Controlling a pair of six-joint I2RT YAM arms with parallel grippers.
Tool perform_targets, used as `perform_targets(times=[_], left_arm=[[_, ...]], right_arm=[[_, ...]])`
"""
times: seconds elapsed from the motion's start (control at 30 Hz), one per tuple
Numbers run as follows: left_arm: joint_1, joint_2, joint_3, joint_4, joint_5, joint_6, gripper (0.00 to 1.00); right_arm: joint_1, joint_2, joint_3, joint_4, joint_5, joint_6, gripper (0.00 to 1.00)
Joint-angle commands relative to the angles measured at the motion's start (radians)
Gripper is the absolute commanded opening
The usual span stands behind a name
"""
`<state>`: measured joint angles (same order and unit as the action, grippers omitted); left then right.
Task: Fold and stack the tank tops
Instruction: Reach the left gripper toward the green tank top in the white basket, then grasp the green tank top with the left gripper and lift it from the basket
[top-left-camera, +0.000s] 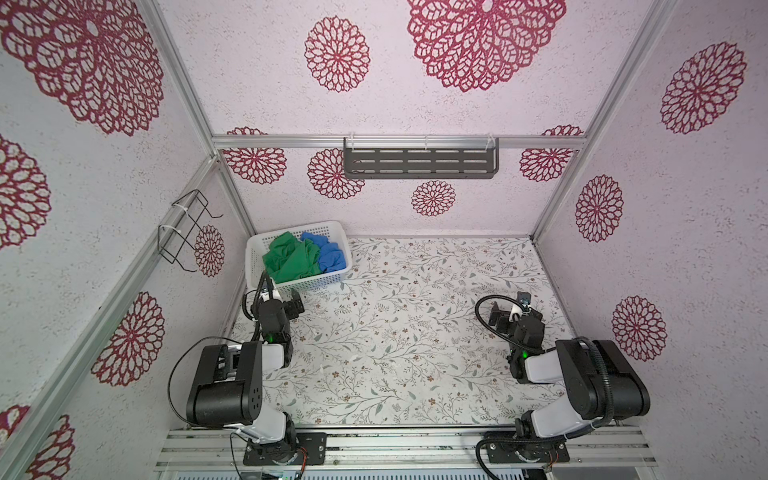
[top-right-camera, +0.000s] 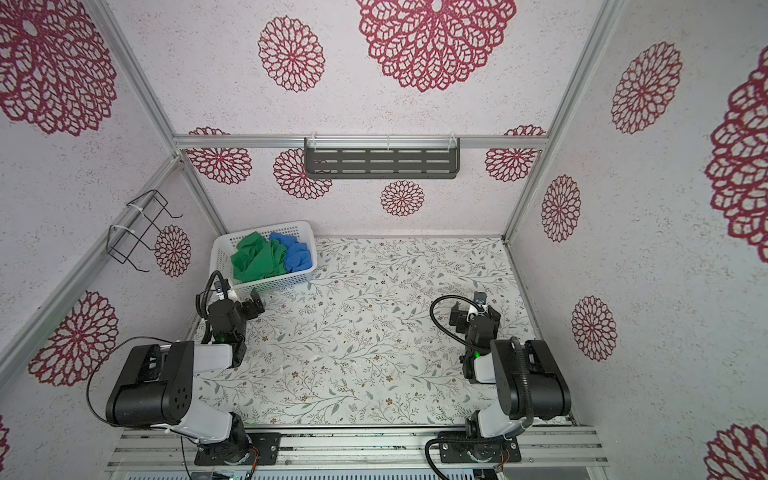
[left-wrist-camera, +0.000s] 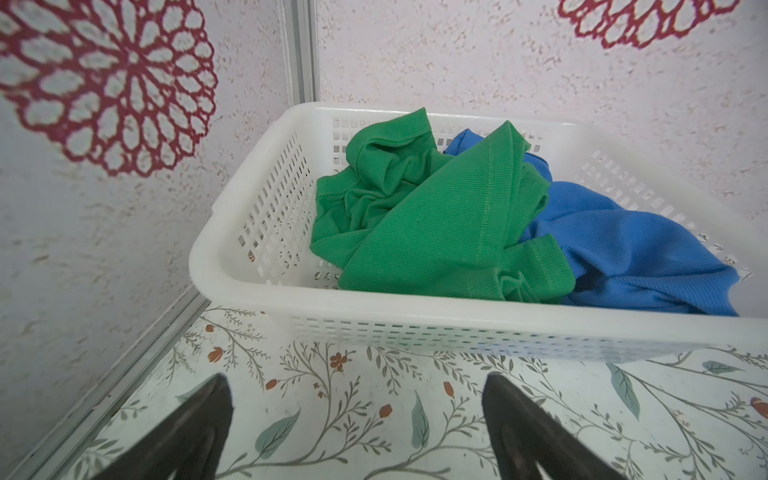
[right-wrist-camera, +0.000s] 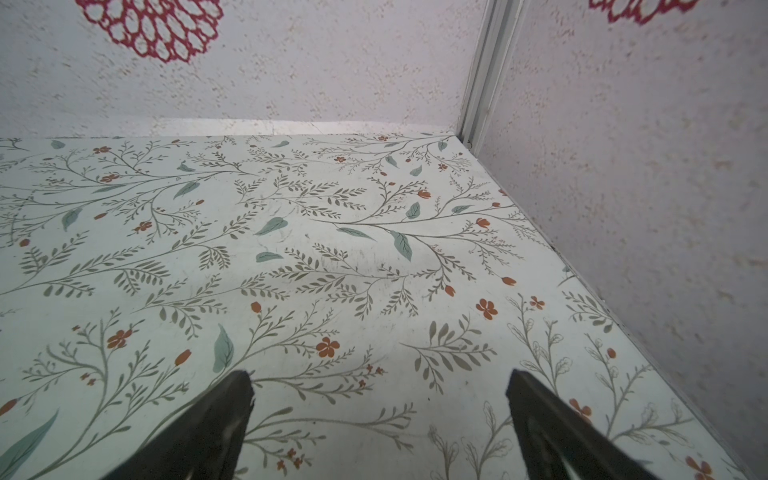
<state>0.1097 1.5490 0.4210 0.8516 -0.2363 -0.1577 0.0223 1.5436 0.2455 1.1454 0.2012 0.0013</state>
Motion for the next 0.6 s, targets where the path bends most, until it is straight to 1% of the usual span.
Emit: perform_targets(times=[0.0, 0.03, 0.1, 0.13, 0.2, 0.27, 0.37, 0.43, 0.5, 0.57], left_arm=[[0.005, -0.025, -0.001, 0.033, -0.001, 0.021, 0.98], [-0.013, -0.099, 0.020, -0.064, -0.044, 0.025, 0.98], [-0.041, -0.247, 0.110, -0.344, -0.133, 0.000, 0.98], [-0.041, -0.296, 0.168, -0.453, -0.142, -0.022, 0.98], [-0.041, -0.319, 0.301, -0.645, -0.146, -0.067, 0.98], [-0.035, -0.265, 0.445, -0.792, -0.111, -0.087, 0.98], [-0.030, -0.113, 0.631, -0.920, -0.014, -0.124, 0.96], [-0.030, 0.014, 0.782, -1.027, 0.034, -0.141, 0.94], [-0.033, 0.133, 0.925, -1.113, 0.061, -0.143, 0.92], [-0.033, 0.232, 1.035, -1.159, 0.087, -0.153, 0.90]], right_arm=[[0.000, -0.022, 0.021, 0.023, 0.008, 0.019, 0.99], [0.013, -0.078, 0.045, -0.088, 0.043, 0.018, 0.99], [0.028, -0.207, 0.155, -0.383, 0.088, 0.038, 0.99], [0.028, -0.255, 0.205, -0.499, 0.092, 0.059, 0.99], [0.030, -0.307, 0.294, -0.679, 0.089, 0.106, 0.99], [0.031, -0.315, 0.374, -0.807, 0.063, 0.152, 0.99], [0.035, -0.271, 0.517, -1.000, 0.012, 0.207, 0.99], [0.040, -0.229, 0.633, -1.126, 0.006, 0.266, 0.99], [0.045, -0.200, 0.701, -1.164, -0.005, 0.355, 0.99], [0.051, -0.181, 0.727, -1.135, -0.053, 0.442, 0.99]])
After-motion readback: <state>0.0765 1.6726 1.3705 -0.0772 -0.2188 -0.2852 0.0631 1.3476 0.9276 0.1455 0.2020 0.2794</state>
